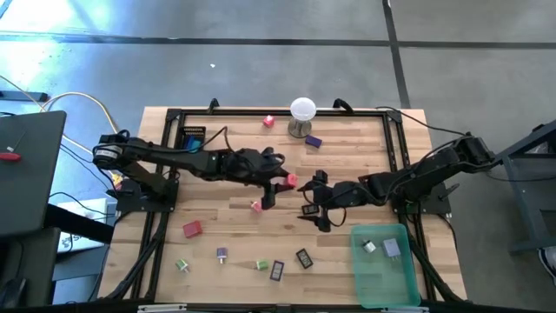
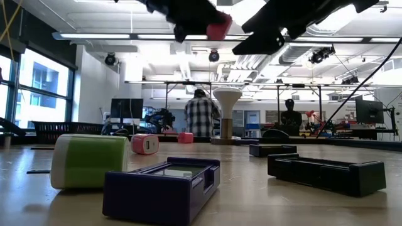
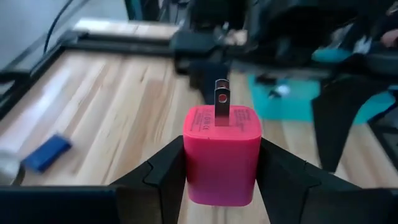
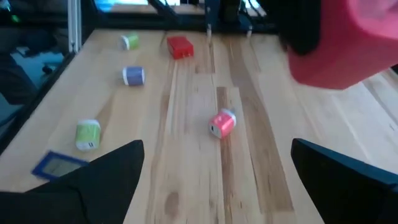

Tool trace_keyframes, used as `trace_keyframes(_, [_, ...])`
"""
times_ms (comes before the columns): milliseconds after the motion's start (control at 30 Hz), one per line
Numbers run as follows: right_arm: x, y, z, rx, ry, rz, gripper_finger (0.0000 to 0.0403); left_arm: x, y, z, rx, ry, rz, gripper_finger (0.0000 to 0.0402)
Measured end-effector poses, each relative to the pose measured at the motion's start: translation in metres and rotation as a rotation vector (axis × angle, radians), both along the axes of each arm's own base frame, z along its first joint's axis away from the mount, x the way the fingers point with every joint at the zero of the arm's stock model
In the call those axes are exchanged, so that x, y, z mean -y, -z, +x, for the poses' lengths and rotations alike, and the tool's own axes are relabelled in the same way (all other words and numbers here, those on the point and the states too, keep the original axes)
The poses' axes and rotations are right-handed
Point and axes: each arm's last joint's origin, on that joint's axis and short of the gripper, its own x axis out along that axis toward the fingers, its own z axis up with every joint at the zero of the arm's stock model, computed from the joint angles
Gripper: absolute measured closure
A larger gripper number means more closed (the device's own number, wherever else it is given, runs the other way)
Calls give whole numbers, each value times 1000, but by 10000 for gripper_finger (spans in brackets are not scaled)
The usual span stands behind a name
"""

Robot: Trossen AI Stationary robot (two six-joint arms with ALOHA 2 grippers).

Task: Pick & Place Office items
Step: Put the bottom pink charger adapter into the green bin

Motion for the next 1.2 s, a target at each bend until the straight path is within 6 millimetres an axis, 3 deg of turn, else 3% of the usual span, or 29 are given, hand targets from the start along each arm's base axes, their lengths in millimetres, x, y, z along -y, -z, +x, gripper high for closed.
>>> trace_keyframes(367, [0, -13, 5, 141, 22, -30, 8, 13, -11, 3, 123, 51, 28, 238])
trace_keyframes(533, [-3, -17, 6, 178, -66, -36, 8, 13, -12, 3, 127, 56, 36, 238])
trace_keyframes(767, [3, -23, 8, 245, 106, -82, 8, 14, -12, 3, 135, 56, 43, 238])
trace_keyframes(1200, [9, -26, 9, 276, 106, -113, 8, 15, -15, 4, 170, 58, 44, 238])
